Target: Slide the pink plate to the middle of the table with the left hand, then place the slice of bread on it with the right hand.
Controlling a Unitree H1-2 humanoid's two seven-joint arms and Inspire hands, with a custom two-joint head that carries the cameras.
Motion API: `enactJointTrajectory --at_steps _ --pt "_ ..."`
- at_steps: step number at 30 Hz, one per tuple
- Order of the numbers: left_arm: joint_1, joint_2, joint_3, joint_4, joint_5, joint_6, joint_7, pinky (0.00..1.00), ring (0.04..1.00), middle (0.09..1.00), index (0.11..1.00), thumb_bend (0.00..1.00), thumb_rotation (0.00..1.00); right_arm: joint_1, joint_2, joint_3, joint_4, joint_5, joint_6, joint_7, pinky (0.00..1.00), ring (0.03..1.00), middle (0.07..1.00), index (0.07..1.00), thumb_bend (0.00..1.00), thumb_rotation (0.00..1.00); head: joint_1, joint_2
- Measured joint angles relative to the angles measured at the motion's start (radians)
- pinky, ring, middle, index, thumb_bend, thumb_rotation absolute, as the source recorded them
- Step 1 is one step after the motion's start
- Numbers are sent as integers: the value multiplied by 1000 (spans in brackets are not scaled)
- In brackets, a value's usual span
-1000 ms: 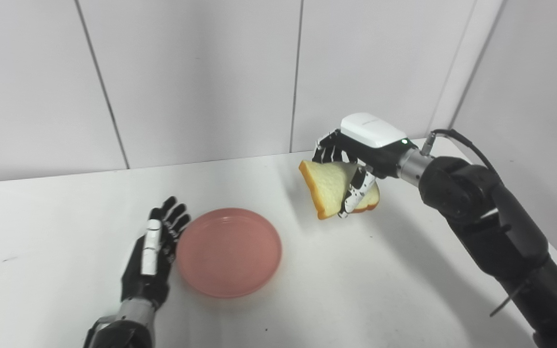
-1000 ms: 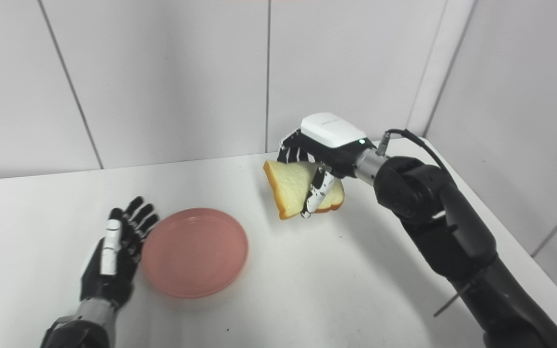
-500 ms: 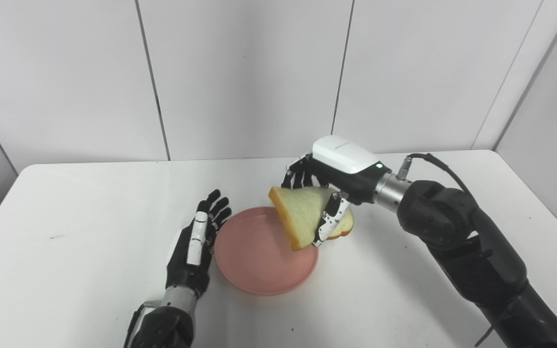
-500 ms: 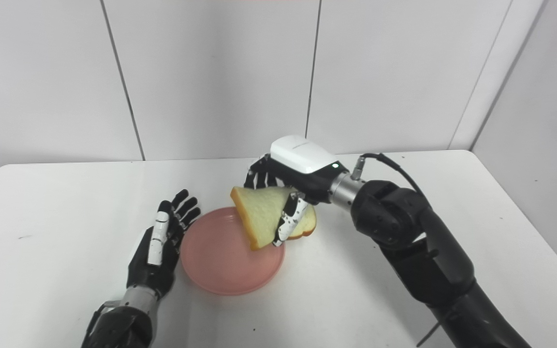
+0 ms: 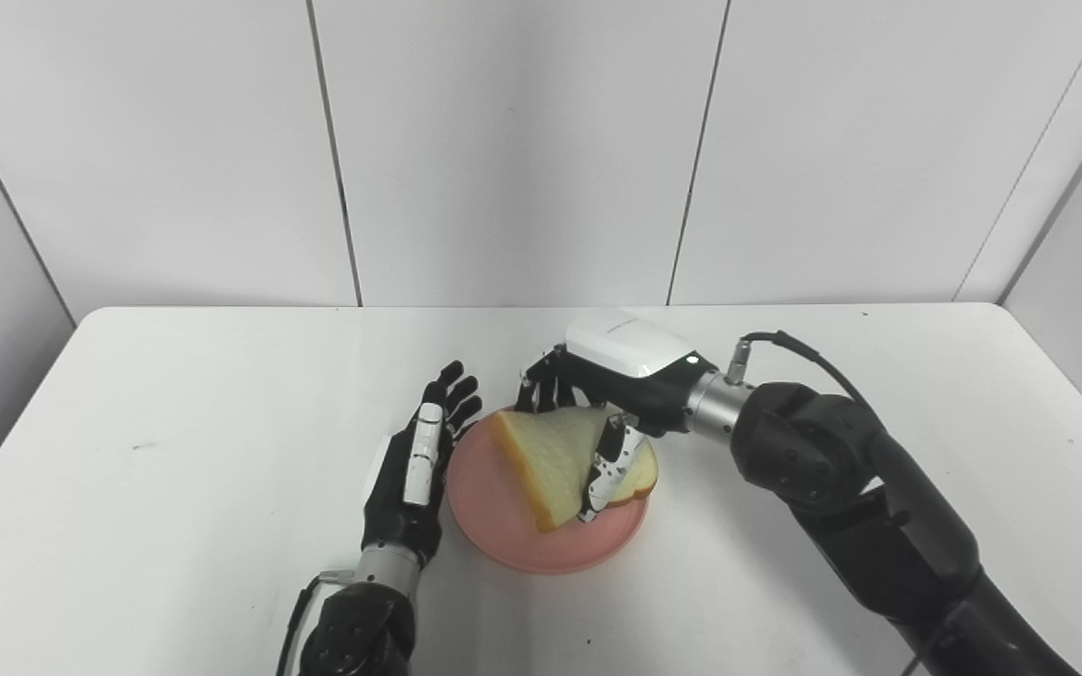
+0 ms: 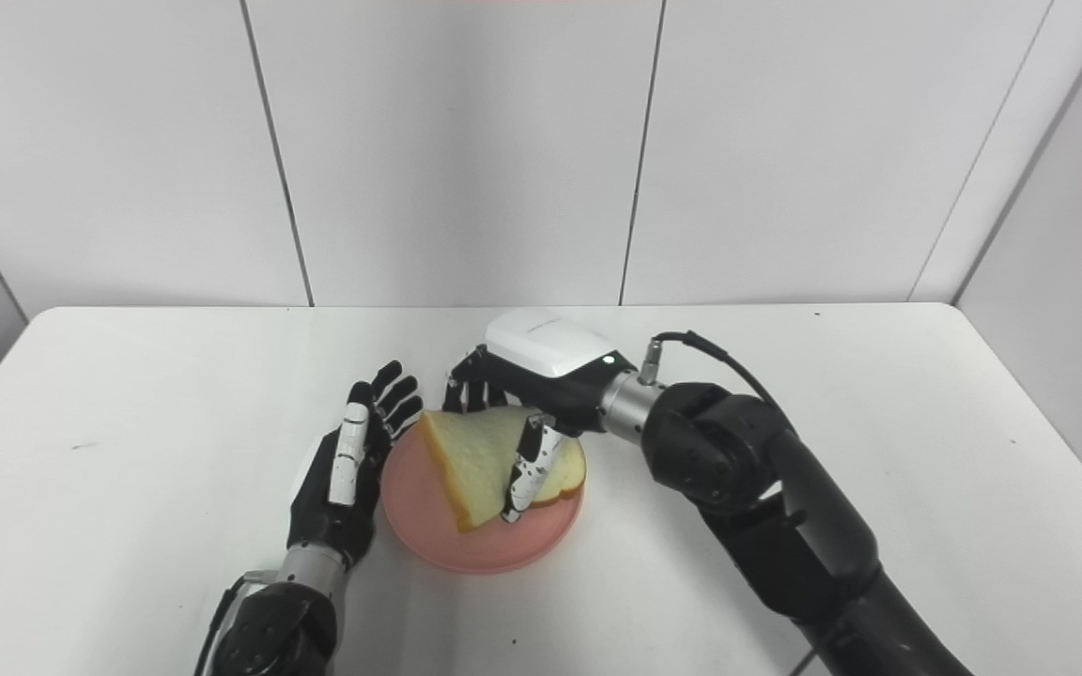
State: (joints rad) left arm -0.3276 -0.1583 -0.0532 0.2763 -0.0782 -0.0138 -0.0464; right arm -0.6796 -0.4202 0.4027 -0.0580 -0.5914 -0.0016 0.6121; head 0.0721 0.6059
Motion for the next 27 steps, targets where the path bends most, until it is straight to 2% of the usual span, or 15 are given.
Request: enactJointTrajectory --at_steps 9,19,21,22,23,24,25,27 --pt "-3 -1 -3 8 22 -10 22 912 920 922 897 692 987 -9 31 23 117 -38 -59 -43 375 438 441 524 521 0 8 -2" --pt "-4 -2 -7 14 39 -18 35 912 918 925 895 703 996 -9 41 43 210 -97 -109 -107 432 509 481 504 525 0 5 -2" --pt "-4 -2 -7 16 39 -23 39 915 917 926 895 703 994 -9 41 48 218 -114 -110 -118 471 560 480 513 523 3 5 -2" --pt "-4 -2 -7 17 39 -25 39 924 920 926 897 703 993 -9 41 50 218 -120 -110 -121 506 602 595 504 516 88 3 -2" --pt "-4 -2 -7 18 39 -27 39 930 921 926 898 702 990 -9 41 54 218 -130 -111 -123 551 648 664 500 513 132 3 -2" --pt "-4 -2 -7 19 39 -27 39 930 921 926 898 702 989 -9 41 59 218 -139 -111 -125 556 654 671 499 513 137 3 -2" --pt "-4 -2 -7 19 39 -27 39 930 920 926 898 702 988 -9 41 63 218 -149 -111 -127 587 678 696 611 590 224 2 -2" --pt "-4 -2 -7 19 39 -28 39 924 918 924 895 701 986 -9 41 73 218 -169 -113 -135 648 720 735 723 660 366 0 0"
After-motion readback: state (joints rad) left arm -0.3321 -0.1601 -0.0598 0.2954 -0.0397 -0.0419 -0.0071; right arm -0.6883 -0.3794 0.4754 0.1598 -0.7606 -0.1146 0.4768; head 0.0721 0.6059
